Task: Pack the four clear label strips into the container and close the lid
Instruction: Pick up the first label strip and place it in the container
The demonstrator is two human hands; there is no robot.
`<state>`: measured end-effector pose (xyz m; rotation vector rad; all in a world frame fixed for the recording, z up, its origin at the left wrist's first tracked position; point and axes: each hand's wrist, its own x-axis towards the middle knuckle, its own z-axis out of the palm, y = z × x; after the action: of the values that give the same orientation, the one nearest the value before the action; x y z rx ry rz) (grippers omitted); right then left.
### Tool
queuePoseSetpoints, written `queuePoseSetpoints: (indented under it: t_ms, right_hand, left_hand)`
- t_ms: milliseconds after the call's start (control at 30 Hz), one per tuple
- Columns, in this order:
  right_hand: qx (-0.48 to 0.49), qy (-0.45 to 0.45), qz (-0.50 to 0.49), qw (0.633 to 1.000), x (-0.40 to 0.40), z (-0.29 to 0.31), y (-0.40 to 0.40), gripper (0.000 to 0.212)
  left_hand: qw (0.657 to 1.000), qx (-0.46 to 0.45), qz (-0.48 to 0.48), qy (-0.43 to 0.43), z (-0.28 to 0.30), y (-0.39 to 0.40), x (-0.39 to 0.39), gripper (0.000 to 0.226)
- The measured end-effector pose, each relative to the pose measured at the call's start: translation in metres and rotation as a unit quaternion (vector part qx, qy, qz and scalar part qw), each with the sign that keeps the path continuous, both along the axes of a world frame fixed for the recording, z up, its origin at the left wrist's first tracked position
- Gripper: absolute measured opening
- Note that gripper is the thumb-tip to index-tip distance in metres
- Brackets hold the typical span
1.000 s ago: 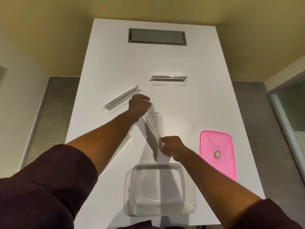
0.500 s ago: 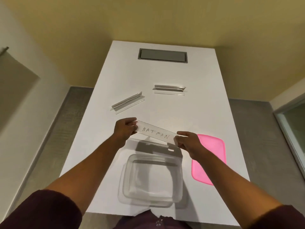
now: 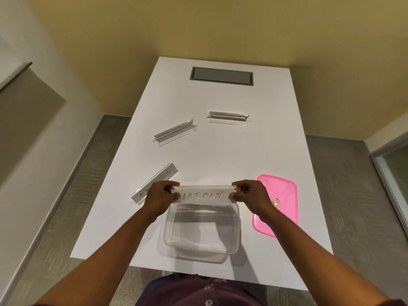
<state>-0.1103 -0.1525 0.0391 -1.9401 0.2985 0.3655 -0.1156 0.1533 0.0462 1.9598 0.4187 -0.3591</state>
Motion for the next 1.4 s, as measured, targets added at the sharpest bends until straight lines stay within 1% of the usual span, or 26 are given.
queuePoseSetpoints:
  t_ms: [133,267,333,467,600,867,967,1033,1100,1167,1267,1400]
  right_hand:
    - [-0.048,-0.013,0.038,0.998,-0.017,0.003,0.001,0.037]
    - [-0.13,-0.029,0.108,0.985,-0.034,0.002,0.003,0.058]
    - [-0.171,-0.032,0.128,0.976,-0.04,0.0,0.006,0.063]
    - [-0.235,-0.017,0.14,0.962,-0.05,-0.002,0.011,0.054]
    - [-0.281,-0.002,0.139,0.95,-0.056,0.001,0.016,0.05]
    - [-0.336,-0.054,0.12,0.933,-0.057,-0.003,0.024,0.047]
    - [-0.359,-0.085,0.131,0.92,-0.059,-0.008,0.025,0.044]
    - [-0.384,-0.103,0.153,0.905,-0.059,-0.012,0.026,0.043]
    - [-0.41,-0.119,0.182,0.886,-0.059,-0.016,0.026,0.043]
    - [-0.433,-0.126,0.217,0.866,-0.057,-0.021,0.027,0.043]
    - [-0.468,-0.125,0.266,0.833,-0.052,-0.026,0.029,0.042]
    - [-0.518,-0.103,0.329,0.783,-0.042,-0.031,0.036,0.026]
  left_hand:
    - [0.995,0.061,-0.079,-0.002,-0.003,0.01,-0.012,0.034]
    - [0.979,0.113,-0.167,-0.001,-0.006,0.015,-0.017,0.043]
    - [0.972,0.132,-0.194,-0.005,-0.008,0.015,-0.016,0.045]
    - [0.961,0.165,-0.223,0.004,-0.011,0.012,-0.017,0.044]
    - [0.955,0.186,-0.23,0.007,-0.011,0.012,-0.019,0.038]
    - [0.943,0.216,-0.248,-0.057,-0.021,0.013,-0.017,0.034]
    - [0.914,0.259,-0.297,-0.099,-0.021,0.015,-0.015,0.032]
    - [0.889,0.303,-0.322,-0.119,-0.022,0.014,-0.014,0.036]
    - [0.866,0.342,-0.346,-0.119,-0.023,0.011,-0.012,0.041]
    - [0.845,0.371,-0.366,-0.118,-0.026,0.009,-0.011,0.044]
    - [0.817,0.407,-0.39,-0.123,-0.029,0.004,-0.011,0.042]
    - [0.76,0.456,-0.447,-0.123,-0.038,0.002,-0.008,0.033]
